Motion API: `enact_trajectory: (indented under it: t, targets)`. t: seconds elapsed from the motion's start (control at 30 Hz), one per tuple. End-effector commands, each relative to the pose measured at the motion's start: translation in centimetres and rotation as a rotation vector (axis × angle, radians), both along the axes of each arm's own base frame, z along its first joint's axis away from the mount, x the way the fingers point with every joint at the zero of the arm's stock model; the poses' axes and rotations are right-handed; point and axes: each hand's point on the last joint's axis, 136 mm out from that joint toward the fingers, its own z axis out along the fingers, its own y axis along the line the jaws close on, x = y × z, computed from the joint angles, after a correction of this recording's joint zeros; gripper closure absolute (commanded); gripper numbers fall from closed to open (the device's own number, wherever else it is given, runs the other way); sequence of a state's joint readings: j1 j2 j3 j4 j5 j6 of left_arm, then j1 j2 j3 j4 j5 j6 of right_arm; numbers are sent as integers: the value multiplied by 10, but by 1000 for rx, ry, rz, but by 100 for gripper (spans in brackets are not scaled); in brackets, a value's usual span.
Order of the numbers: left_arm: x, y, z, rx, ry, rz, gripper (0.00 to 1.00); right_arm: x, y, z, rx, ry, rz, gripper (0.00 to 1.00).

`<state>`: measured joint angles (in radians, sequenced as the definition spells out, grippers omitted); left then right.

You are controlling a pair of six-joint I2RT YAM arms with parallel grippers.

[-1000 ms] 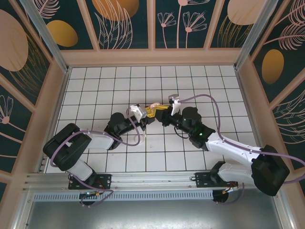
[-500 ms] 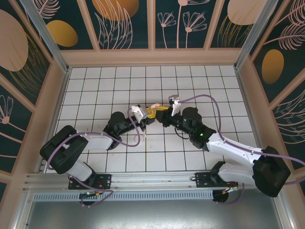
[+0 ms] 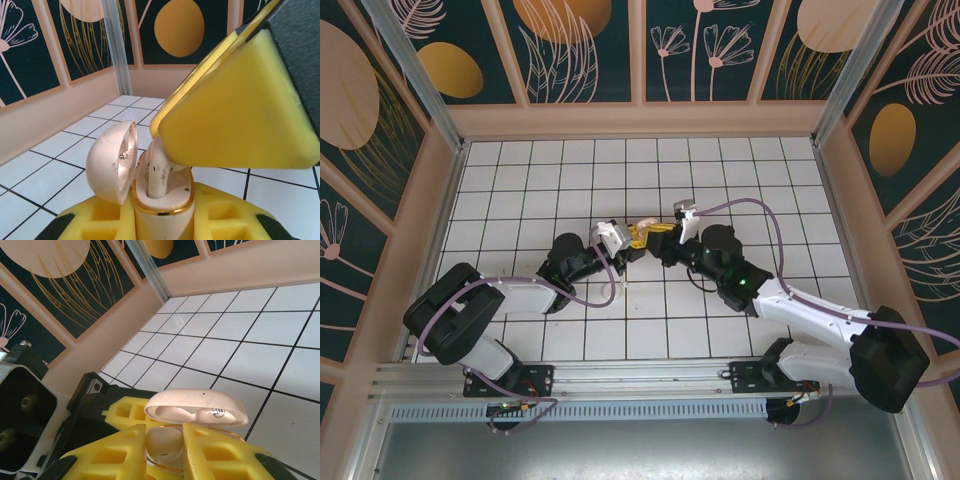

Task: Insert wireless bluetooth earbuds into charging case

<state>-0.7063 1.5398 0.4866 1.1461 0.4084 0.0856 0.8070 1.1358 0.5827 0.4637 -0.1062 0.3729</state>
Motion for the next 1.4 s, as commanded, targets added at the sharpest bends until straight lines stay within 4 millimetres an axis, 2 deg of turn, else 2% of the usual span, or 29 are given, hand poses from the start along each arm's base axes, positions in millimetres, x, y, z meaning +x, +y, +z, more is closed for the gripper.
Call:
enact_trajectory:
  t: [0.0,0.4,0.73,1.1,1.37]
  targets:
    - [-13,-7,43,-77,-125,-62,90,4,1,-4,-17,16,-18,76]
    - [-15,-7,44,-62,-136,-70,90,5,3,-3,-23,10,-12,76]
    - [-15,-6,44,-61,-136,-67,90,1,8,3,-18,-4,24,72]
    - [-14,-6,43,-58,-135,-64,90,0,12,9,-16,-20,51,73]
    - [-14,-7,43,-56,-136,-65,90,-1,13,7,-25,-13,59,70]
